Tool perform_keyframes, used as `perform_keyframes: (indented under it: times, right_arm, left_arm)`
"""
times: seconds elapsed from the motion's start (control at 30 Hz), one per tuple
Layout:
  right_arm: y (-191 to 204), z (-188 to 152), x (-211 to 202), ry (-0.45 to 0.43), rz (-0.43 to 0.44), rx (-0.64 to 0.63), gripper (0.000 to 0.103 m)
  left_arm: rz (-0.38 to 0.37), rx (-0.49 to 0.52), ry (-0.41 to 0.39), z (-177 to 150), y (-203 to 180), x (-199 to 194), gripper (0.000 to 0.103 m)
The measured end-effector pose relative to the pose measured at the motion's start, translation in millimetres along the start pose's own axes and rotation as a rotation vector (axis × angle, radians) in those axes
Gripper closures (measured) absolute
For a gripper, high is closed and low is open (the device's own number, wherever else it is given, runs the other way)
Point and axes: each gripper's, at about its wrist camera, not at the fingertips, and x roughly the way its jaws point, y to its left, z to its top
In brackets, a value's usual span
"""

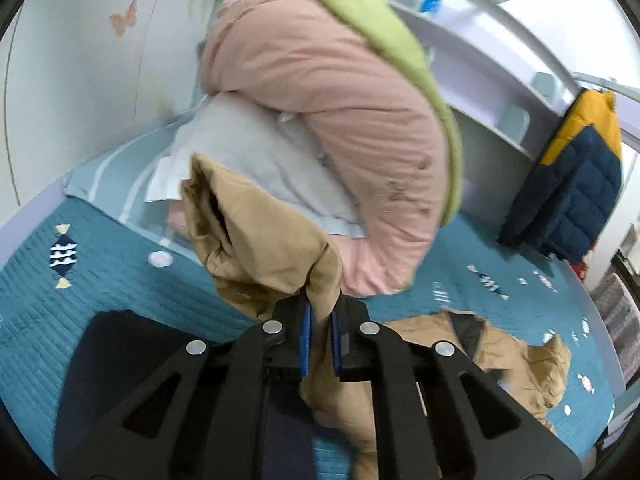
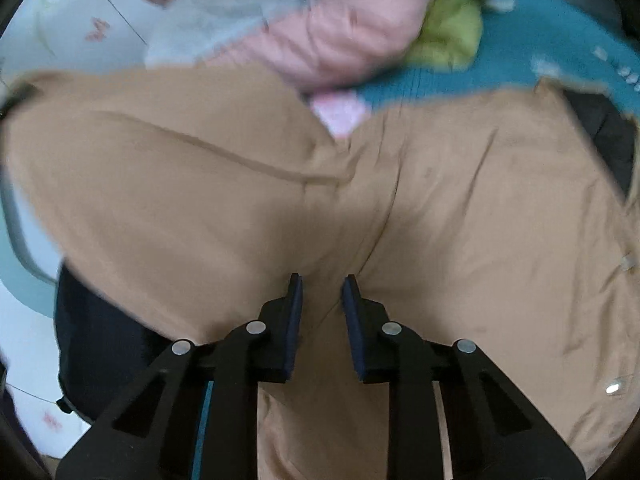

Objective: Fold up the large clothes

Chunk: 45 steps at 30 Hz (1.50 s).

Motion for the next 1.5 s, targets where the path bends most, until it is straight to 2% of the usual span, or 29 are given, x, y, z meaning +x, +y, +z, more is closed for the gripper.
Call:
perform_keyframes:
  times: [0.07,0.13,0.2,0.27,0.4,0.43,0.6,0.67,0.73,0.8,0.97,1.03,1.1,1.13,1.2,1.27,1.4,1.43,1.5]
  right_arm:
    - [-9.4,-1.5,7.9,0.001,0.023,0.031,0.085]
    - [-15.4,-1.5,-1.9,-0.017,0.073,0.052,0.085]
    - [-25.2,-5.4,-32.0,-0.085,0.099,0.048,0.084]
    - [-43.3,-11.0,-64.6,-0.139,0.081,0.055,0.08]
    - [-98.5,-31.6,-132.4,-0.228,-0.029,0.049,0.08]
    - [-120.0,-40.8,-153.5,-0.248,-0.095,0.046,0.08]
    - [-203.0,-82.2,-230.7,-0.335,-0.305,0.097,0.08]
    - [-241.2,-101.4,-258.1,-0.361,-0.365,0.168,0.08]
    - [-274.4,-121.1,-275.2,-0.377,-0.4,0.232,0.08]
    - [-304.7,-126.7,-290.4,-0.394,-0.413,0.295,0.082]
    - [-341.3,-137.6,-318.3,-0.459,-0.457,0.376,0.079]
    - [-355.7,-141.3,-326.6,-0.476,-0.443,0.426,0.076]
    - [-376.2,-143.7,-334.5,-0.498,-0.422,0.506,0.071]
    - [-382.2,-141.6,-335.1,-0.509,-0.412,0.537,0.067]
    - [-407.0,-146.8,-341.0,-0.536,-0.379,0.638,0.066]
    - [-425.4,-157.4,-353.3,-0.557,-0.372,0.73,0.059]
    - [-457.5,-160.7,-363.4,-0.594,-0.387,0.852,0.057]
    - [-466.6,-158.5,-364.4,-0.602,-0.371,0.879,0.052]
    - [-484.2,-151.9,-360.2,-0.612,-0.301,0.922,0.05]
  left_arm:
    - [-0.053,0.006,0.014,-7.5,-18.7,-1.2,0.095]
    - [-0.062,0.053,-0.004,-16.7,-49.7,0.0,0.095]
    - [-0.099,0.089,-0.008,-21.8,-81.2,4.8,0.095]
    - [-0.154,0.106,0.006,-26.1,-111.9,13.1,0.095]
    - [-0.233,0.152,0.036,-42.0,-188.5,41.3,0.095]
    - [-0.247,0.175,0.049,-49.2,-209.2,50.5,0.095]
    - [-0.255,0.262,0.142,-105.5,-292.1,102.5,0.095]
    - [-0.248,0.274,0.211,-130.3,-310.2,129.1,0.095]
    - [-0.26,0.268,0.287,-155.3,-324.6,152.4,0.095]
    - [-0.267,0.248,0.354,-175.9,-329.2,172.0,0.095]
    - [-0.237,0.258,0.481,-223.3,-332.0,208.1,0.093]
    - [-0.229,0.264,0.497,-231.6,-330.3,210.4,0.085]
    - [-0.255,0.244,0.507,-234.0,-332.1,210.0,0.052]
    - [-0.259,0.233,0.494,-233.6,-333.5,207.4,0.047]
    - [-0.28,0.215,0.483,-231.4,-336.4,204.4,0.031]
    - [-0.318,0.192,0.5,-231.4,-341.9,203.8,0.029]
    - [-0.35,0.2,0.526,-233.6,-358.1,200.4,0.028]
    - [-0.357,0.196,0.527,-233.7,-360.0,197.8,0.028]
    - [-0.363,0.191,0.531,-233.5,-361.1,195.3,0.028]
